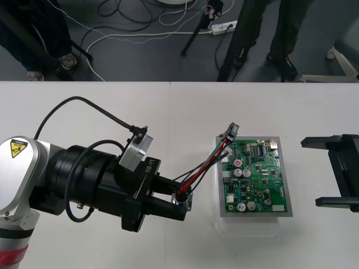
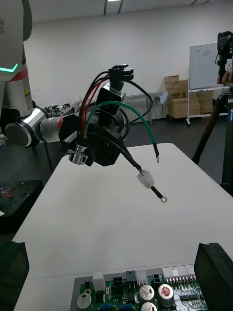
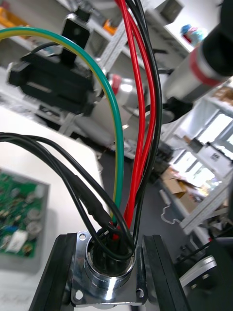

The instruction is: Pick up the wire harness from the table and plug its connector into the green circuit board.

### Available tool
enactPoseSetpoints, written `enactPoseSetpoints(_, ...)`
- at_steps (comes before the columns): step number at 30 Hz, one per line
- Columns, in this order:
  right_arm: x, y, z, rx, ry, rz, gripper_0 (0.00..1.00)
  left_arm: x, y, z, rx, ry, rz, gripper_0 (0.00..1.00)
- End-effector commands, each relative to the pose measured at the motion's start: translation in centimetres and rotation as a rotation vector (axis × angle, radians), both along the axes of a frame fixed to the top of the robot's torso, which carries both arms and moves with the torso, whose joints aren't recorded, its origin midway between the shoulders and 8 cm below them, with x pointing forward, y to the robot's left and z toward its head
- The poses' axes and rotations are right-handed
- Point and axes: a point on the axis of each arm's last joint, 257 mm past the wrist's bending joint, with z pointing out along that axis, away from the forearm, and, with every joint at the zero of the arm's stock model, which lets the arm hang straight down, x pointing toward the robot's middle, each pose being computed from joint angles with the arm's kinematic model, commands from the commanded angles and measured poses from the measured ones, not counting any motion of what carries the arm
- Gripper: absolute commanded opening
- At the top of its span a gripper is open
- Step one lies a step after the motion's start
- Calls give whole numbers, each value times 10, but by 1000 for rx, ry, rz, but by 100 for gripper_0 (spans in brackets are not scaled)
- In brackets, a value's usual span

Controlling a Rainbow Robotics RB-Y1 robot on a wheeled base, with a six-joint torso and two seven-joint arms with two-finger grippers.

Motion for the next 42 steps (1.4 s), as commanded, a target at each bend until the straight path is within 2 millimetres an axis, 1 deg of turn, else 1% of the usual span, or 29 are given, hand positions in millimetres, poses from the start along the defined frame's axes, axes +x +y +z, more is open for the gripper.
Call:
enactPoseSetpoints(1,-14,0,2,-25,45,39,100,-40,-7,18,8,82,-154,0)
enactPoseSetpoints(7,-17,0,4,-22,66,54,100,-57,-5,23,19,183,-212,0)
enactPoseSetpoints(10,-21,0,6,-10,88,64,100,-63,-2,20,32,205,-231,0)
enactPoseSetpoints(17,-28,4,5,-12,102,88,100,-69,7,19,52,248,-252,0)
enactPoseSetpoints(23,-31,8,9,-15,107,106,100,-73,8,19,47,299,-270,0)
enactPoseSetpoints(26,-28,11,19,-6,155,120,100,-72,9,18,51,325,-269,0)
enactPoseSetpoints(30,-27,14,27,-7,183,137,100,-71,9,19,44,348,-270,0)
enactPoseSetpoints(36,-20,23,45,-7,219,177,100,-70,9,19,42,368,-269,0)
enactPoseSetpoints(38,-16,28,53,19,249,202,100,-70,10,19,42,371,-270,0)
enactPoseSetpoints(42,-5,30,56,58,285,218,100,-70,10,19,43,374,-270,0)
